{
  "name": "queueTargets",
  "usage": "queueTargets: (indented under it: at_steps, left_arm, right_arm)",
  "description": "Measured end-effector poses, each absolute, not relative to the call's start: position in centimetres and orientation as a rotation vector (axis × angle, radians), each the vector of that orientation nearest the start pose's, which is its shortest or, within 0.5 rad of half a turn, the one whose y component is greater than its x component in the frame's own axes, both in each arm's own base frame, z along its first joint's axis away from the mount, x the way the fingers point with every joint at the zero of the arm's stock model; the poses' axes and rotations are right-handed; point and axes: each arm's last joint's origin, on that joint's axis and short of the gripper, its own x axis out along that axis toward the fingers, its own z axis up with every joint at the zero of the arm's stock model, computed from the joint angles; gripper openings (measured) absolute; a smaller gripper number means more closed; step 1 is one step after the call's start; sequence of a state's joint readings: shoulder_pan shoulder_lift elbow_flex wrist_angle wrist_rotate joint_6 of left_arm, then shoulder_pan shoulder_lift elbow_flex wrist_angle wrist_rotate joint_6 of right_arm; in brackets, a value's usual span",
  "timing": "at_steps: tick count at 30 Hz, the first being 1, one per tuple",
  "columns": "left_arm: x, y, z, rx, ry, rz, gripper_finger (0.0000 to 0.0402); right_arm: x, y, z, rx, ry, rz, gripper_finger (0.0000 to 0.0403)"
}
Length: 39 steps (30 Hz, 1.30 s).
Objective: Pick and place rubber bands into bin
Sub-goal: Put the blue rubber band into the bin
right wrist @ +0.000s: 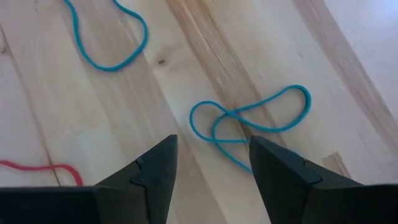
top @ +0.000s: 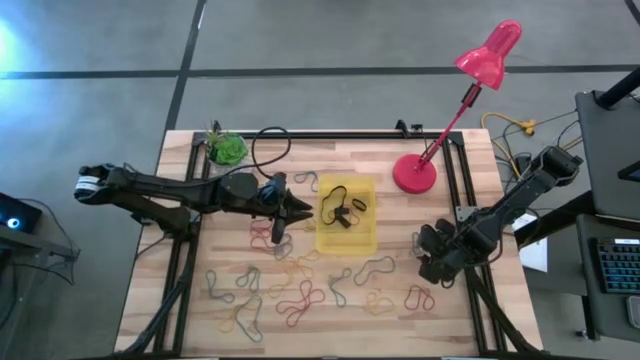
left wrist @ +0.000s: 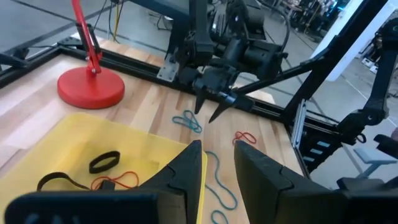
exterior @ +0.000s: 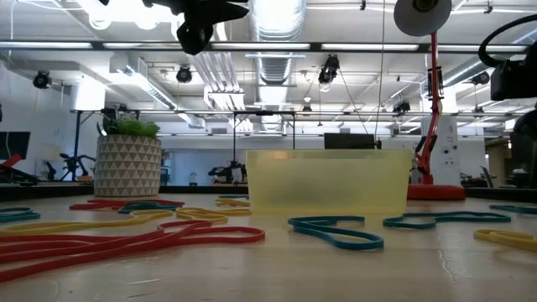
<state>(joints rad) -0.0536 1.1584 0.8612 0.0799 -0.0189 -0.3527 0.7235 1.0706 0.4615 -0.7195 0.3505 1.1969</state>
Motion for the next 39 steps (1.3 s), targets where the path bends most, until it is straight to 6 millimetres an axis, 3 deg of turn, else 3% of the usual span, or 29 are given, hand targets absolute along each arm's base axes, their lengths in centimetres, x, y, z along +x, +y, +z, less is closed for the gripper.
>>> queueTargets:
  at_steps: [23, 39]
  left_arm:
    - [26.0, -1.3, 31.0, -0.349, 0.22, 0.012, 0.008]
    - [26.0, -1.3, 30.8, -0.347, 0.23, 0.024, 0.008]
  right_arm:
    - [11.6, 8.5, 12.5, 0.436, 1.074, -0.366, 0.0187]
    - [13.4, 8.4, 11.7, 0.322, 1.108, -0.347, 0.0187]
